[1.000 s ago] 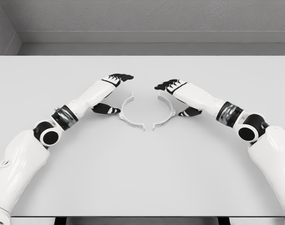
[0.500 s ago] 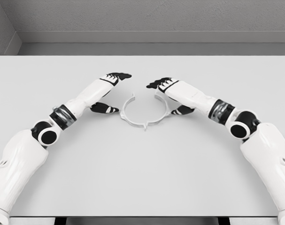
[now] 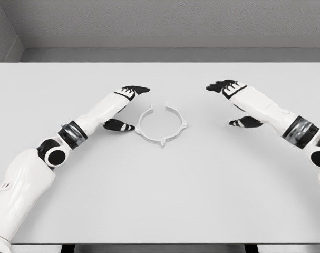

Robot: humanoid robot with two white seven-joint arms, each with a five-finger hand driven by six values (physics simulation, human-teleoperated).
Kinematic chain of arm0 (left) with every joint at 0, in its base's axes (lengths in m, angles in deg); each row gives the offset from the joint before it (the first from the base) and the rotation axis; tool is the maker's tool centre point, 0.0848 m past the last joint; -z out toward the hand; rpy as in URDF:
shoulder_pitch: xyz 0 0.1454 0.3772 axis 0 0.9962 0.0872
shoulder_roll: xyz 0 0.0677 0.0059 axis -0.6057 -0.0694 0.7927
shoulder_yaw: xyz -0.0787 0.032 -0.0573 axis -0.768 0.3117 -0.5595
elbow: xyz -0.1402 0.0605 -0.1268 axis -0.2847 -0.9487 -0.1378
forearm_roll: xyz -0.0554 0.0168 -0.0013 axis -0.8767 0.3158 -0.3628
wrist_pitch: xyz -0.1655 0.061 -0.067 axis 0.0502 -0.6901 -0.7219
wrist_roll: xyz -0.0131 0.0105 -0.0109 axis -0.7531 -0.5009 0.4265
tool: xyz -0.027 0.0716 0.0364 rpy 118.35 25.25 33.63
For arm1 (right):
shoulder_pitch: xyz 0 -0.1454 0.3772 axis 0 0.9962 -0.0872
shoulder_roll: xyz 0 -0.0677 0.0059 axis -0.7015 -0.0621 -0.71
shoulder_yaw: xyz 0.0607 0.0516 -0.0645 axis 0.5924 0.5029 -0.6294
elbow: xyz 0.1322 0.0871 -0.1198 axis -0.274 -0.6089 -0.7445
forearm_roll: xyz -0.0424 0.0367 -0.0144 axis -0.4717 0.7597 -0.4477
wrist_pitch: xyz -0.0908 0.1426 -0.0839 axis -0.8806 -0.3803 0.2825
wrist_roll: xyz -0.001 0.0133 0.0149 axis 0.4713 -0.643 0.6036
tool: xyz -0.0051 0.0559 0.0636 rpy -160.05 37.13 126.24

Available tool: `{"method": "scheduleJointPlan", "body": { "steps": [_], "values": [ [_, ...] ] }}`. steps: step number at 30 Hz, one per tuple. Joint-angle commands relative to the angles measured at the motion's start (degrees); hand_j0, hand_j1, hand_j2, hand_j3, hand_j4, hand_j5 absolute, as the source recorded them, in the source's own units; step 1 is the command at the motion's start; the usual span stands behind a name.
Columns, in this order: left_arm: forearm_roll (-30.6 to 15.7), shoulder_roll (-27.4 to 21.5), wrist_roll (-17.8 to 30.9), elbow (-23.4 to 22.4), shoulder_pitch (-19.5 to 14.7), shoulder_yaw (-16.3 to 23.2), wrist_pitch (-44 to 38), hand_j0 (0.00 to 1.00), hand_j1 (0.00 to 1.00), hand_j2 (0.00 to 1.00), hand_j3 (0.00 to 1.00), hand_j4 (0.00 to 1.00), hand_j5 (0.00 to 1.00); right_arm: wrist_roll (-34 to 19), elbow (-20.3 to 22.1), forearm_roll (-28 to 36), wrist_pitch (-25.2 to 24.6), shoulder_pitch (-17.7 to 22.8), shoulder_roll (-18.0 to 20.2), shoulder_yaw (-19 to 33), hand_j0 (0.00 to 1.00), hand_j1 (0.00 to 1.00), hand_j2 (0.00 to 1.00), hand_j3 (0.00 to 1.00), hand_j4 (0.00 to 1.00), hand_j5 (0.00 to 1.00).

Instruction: Assemble PVC drainage pipe clamps

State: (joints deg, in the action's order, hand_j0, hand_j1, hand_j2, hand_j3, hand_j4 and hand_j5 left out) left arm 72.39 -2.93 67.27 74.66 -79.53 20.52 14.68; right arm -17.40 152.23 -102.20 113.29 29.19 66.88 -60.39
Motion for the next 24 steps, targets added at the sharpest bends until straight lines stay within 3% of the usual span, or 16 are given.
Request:
{"method": "scheduleJointPlan", "body": {
  "steps": [1,5,7,9,10,21,24],
  "values": [
    [-0.31,0.09,-0.03,0.03,0.00,0.02,0.00,1.00,1.00,1.00,1.00,1.00,1.00,0.08,7.19,7.91,0.54,0.35,7.14,5.34,1.00,1.00,1.00,1.00,1.00,1.00],
    [-0.31,0.09,-0.03,0.29,0.00,0.46,0.00,1.00,1.00,1.00,1.00,1.00,1.00,-0.01,6.92,8.26,0.54,5.98,7.76,9.38,1.00,1.00,1.00,1.00,1.00,1.00],
    [-0.31,0.09,-0.03,0.30,0.00,0.46,0.00,1.00,1.00,1.00,1.00,1.00,1.00,-1.41,6.92,8.09,0.54,5.98,7.85,9.47,1.00,1.00,1.00,1.00,1.00,1.00],
    [-0.31,0.18,-0.03,0.56,0.09,0.46,0.00,1.00,1.00,1.00,1.00,1.00,1.00,-8.00,7.10,8.35,0.54,5.19,6.97,9.65,1.00,1.00,1.00,1.00,1.00,1.00],
    [-0.31,0.18,-0.03,0.56,0.09,0.46,0.00,1.00,1.00,1.00,1.00,1.00,1.00,-8.54,6.93,8.35,0.54,5.10,6.97,9.74,1.00,1.00,1.00,1.00,1.00,1.00],
    [-1.10,-0.35,-0.03,1.26,0.26,0.37,0.00,1.00,1.00,1.00,1.00,1.00,1.00,-8.62,6.93,8.18,0.54,5.10,6.88,9.56,1.00,1.00,1.00,1.00,1.00,1.00],
    [-0.84,-0.53,-0.03,3.37,1.49,0.37,0.00,1.00,1.00,1.00,1.00,1.00,1.00,-8.62,7.01,8.26,0.54,5.10,6.79,9.56,1.00,1.00,1.00,1.00,1.00,1.00]
  ]
}}
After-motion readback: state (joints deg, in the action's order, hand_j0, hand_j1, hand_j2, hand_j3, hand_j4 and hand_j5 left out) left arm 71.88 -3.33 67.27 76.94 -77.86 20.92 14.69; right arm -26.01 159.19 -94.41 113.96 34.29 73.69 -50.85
